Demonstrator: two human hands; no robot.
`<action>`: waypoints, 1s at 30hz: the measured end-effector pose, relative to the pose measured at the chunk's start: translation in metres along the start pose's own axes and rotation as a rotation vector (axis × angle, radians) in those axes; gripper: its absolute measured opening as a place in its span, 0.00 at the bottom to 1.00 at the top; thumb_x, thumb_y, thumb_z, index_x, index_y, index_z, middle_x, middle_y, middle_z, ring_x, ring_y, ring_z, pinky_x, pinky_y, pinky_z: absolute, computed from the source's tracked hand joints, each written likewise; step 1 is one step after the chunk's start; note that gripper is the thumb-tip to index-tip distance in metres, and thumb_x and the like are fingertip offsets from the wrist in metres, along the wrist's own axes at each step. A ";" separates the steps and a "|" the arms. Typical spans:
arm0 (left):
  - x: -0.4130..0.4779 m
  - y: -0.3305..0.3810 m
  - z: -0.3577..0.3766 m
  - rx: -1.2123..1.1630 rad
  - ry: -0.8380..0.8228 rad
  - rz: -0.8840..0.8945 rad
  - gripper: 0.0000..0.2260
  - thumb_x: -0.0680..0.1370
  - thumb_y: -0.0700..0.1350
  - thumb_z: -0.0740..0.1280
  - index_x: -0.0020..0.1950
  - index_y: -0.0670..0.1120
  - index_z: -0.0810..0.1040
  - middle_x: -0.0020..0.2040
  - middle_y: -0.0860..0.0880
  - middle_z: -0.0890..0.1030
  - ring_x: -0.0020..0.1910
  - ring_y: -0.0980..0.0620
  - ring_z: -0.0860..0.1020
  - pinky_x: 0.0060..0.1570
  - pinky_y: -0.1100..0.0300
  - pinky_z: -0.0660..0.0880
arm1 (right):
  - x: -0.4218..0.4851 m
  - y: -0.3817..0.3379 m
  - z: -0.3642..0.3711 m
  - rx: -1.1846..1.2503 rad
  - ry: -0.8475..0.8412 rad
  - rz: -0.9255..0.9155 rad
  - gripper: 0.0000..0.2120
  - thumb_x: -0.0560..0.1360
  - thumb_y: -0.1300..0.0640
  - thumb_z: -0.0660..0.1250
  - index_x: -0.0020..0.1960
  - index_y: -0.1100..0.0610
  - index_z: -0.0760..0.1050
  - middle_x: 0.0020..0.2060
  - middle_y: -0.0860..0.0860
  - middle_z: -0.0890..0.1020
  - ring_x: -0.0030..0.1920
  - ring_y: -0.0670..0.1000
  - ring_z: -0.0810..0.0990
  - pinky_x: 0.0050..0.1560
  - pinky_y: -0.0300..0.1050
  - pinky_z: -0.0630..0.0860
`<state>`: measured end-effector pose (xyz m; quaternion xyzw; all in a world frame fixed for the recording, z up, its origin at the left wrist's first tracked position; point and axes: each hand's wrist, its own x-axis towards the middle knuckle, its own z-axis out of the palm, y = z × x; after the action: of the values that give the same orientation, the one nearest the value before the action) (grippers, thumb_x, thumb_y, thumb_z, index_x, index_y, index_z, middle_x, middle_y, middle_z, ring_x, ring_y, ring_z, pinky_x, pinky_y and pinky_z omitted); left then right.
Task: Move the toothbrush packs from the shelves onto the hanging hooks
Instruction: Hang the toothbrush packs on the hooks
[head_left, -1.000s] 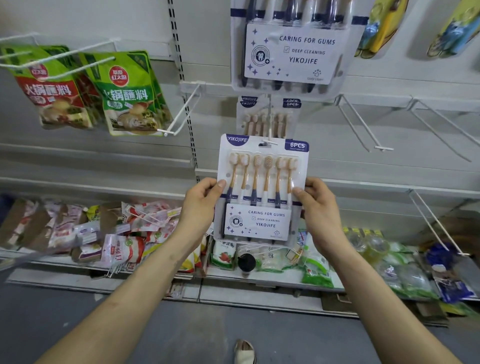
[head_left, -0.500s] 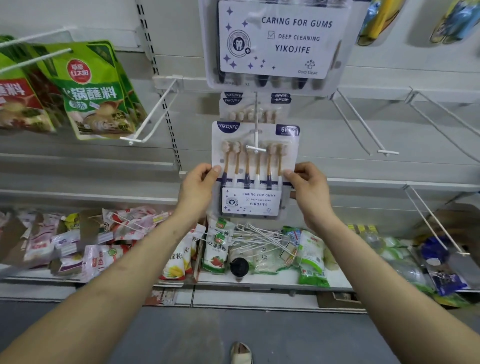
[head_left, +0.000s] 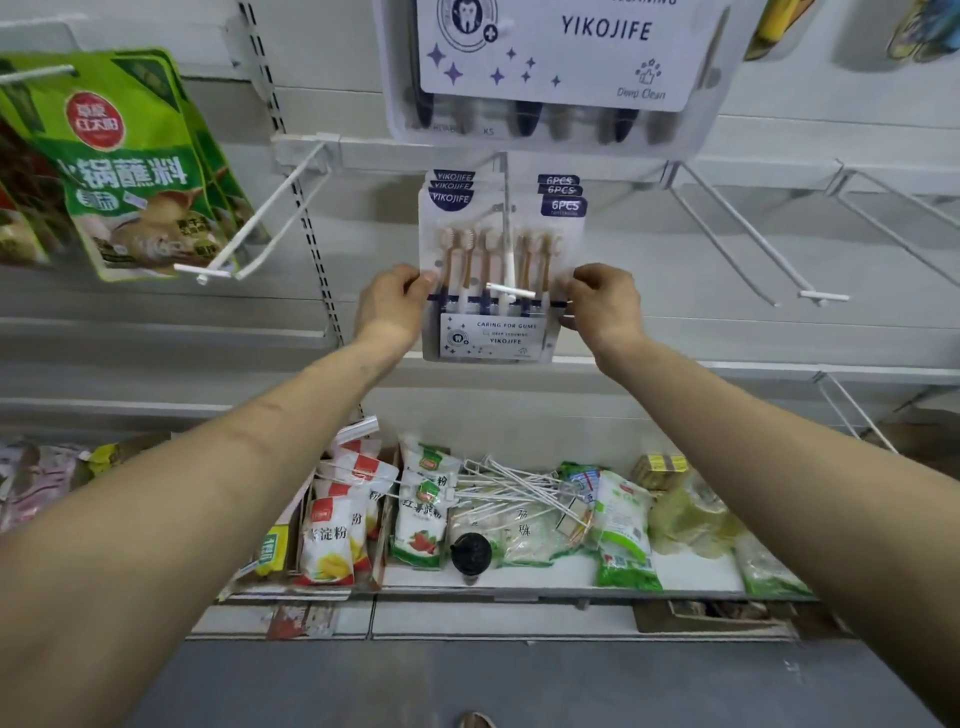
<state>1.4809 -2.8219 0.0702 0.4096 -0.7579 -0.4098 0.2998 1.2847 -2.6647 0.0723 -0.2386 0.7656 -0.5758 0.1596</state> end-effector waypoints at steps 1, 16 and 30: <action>0.003 -0.001 0.000 -0.003 -0.001 -0.002 0.15 0.85 0.56 0.63 0.49 0.48 0.82 0.45 0.48 0.83 0.48 0.44 0.83 0.55 0.43 0.82 | 0.002 -0.001 0.001 -0.009 0.004 -0.002 0.07 0.71 0.54 0.67 0.36 0.51 0.81 0.40 0.54 0.87 0.44 0.61 0.88 0.47 0.63 0.86; 0.015 -0.005 -0.001 0.099 0.029 -0.037 0.11 0.84 0.53 0.64 0.55 0.49 0.82 0.52 0.47 0.85 0.52 0.43 0.83 0.57 0.44 0.81 | 0.000 -0.001 -0.004 -0.218 0.022 -0.010 0.11 0.77 0.56 0.66 0.46 0.64 0.80 0.42 0.61 0.85 0.47 0.66 0.84 0.51 0.64 0.83; -0.210 0.051 0.034 0.797 -0.434 0.404 0.22 0.82 0.54 0.66 0.73 0.48 0.70 0.70 0.45 0.75 0.69 0.42 0.74 0.63 0.44 0.76 | -0.227 0.038 -0.121 -0.785 -0.145 -0.133 0.23 0.78 0.58 0.66 0.73 0.58 0.72 0.68 0.58 0.76 0.68 0.62 0.74 0.63 0.54 0.73</action>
<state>1.5362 -2.6102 0.0731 0.2425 -0.9648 -0.0976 0.0285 1.4045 -2.4336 0.0634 -0.3701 0.8970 -0.2305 0.0724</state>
